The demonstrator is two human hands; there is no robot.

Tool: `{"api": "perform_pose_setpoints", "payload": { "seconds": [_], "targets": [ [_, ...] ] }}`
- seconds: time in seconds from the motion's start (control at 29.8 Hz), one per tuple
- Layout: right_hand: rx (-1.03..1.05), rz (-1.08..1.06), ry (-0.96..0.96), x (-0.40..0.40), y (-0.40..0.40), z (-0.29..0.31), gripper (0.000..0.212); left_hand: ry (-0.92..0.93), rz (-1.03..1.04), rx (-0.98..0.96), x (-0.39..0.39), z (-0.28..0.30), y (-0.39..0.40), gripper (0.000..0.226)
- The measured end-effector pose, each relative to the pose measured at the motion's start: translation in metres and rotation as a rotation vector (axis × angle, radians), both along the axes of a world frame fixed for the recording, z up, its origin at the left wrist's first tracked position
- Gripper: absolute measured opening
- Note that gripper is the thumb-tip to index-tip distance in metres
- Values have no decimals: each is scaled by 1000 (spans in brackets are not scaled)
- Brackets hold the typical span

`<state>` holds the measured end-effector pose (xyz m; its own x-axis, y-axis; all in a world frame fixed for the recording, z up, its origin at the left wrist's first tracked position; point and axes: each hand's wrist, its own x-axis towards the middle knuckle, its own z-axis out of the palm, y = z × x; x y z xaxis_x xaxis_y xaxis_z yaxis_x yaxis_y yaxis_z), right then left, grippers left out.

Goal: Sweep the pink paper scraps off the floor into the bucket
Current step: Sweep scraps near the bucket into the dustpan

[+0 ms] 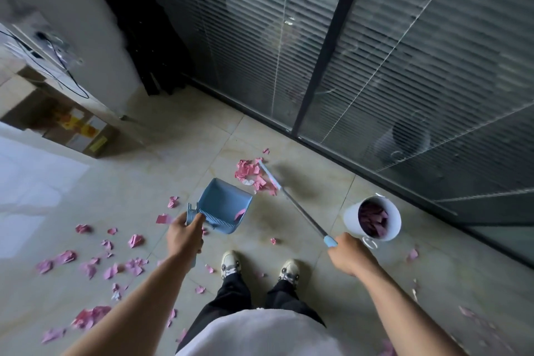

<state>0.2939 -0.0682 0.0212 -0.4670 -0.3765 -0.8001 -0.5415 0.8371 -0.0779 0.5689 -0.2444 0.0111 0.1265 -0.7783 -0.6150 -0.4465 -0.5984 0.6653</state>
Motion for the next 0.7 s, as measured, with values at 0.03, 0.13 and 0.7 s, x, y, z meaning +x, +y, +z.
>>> {"api": "perform_pose_setpoints", "payload": {
  "seconds": [0.03,0.13,0.7],
  "targets": [
    [3,17,21,1,-1,3,16,3,1,3,2,-1,0,10],
    [-5,58,85,-3,-20,8,27,6,-26,16,5,1,-1,10],
    [110,221,1,14,-58,-26,41,-198,36,8,96,-16,11,6]
  ]
}}
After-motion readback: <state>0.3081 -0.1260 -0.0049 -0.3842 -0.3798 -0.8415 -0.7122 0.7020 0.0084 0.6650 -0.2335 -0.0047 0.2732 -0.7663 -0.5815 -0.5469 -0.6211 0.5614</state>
